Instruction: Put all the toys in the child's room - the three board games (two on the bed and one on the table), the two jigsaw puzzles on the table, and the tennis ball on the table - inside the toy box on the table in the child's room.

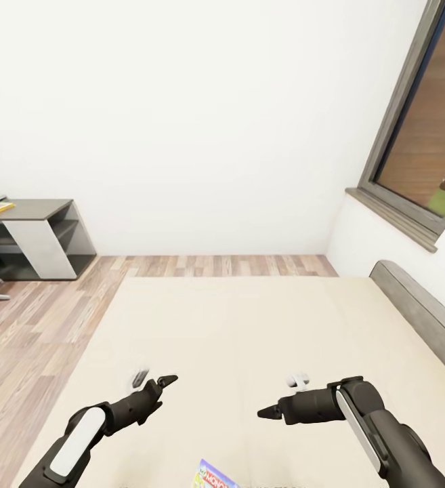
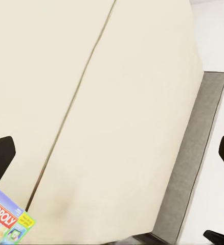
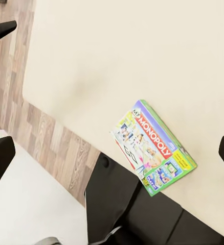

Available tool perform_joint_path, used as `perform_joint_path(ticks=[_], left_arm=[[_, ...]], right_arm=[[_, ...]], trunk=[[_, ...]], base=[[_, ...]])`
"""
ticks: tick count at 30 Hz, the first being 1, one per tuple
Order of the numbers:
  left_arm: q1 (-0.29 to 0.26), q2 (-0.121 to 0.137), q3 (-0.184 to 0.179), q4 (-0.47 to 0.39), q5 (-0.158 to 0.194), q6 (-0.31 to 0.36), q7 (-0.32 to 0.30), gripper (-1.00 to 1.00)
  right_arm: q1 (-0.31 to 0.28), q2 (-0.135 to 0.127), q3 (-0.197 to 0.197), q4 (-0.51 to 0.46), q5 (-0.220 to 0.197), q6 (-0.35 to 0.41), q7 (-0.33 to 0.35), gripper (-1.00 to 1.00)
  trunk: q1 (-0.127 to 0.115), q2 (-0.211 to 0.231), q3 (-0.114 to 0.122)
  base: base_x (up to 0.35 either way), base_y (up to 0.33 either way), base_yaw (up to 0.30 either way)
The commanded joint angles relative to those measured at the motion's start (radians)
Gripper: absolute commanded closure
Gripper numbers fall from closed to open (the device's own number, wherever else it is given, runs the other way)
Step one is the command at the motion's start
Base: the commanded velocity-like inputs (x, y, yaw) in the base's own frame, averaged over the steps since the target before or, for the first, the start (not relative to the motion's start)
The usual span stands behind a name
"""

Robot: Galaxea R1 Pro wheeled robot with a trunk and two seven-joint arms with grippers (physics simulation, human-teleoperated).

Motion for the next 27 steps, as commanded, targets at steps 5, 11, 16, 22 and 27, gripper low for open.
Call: perform_joint_path(ticks=[5,11,16,22,27], left_arm=[[-0.008,0.009,0.001,0.05,-0.009,0.015,-0.018,-1.0],[-0.037,0.024,-0.002,0.131,-0.015,0.025,-0.065,-1.0],[-0.056,0.03,-0.032,0.165,-0.032,0.038,-0.112,-1.0],[-0.084,0.034,-0.135,0.188,-0.067,0.081,-0.212,-1.0],[-0.095,0.035,-0.187,0.192,-0.08,0.091,-0.303,-1.0]], right_arm=[[-0.002,-0.001,-0.002,0.017,-0.01,0.008,-0.006,-1.0],[-0.016,0.003,-0.018,0.059,-0.01,0.008,-0.006,-1.0],[-0.026,0.004,-0.025,0.078,-0.01,0.008,-0.006,-1.0],[-0.033,0.004,-0.031,0.092,-0.01,0.008,-0.006,-1.0],[-0.035,0.005,-0.033,0.095,-0.01,0.008,-0.006,-1.0]], trunk=[[0.001,-0.002,-0.01],[0.001,-0.002,-0.02],[0.001,-0.002,-0.028],[0.001,-0.002,-0.038],[0.001,-0.002,-0.046]], base=[[0.0,0.0,0.0],[0.0,0.0,0.0],[0.0,0.0,0.0],[0.0,0.0,0.0],[0.0,0.0,0.0]])
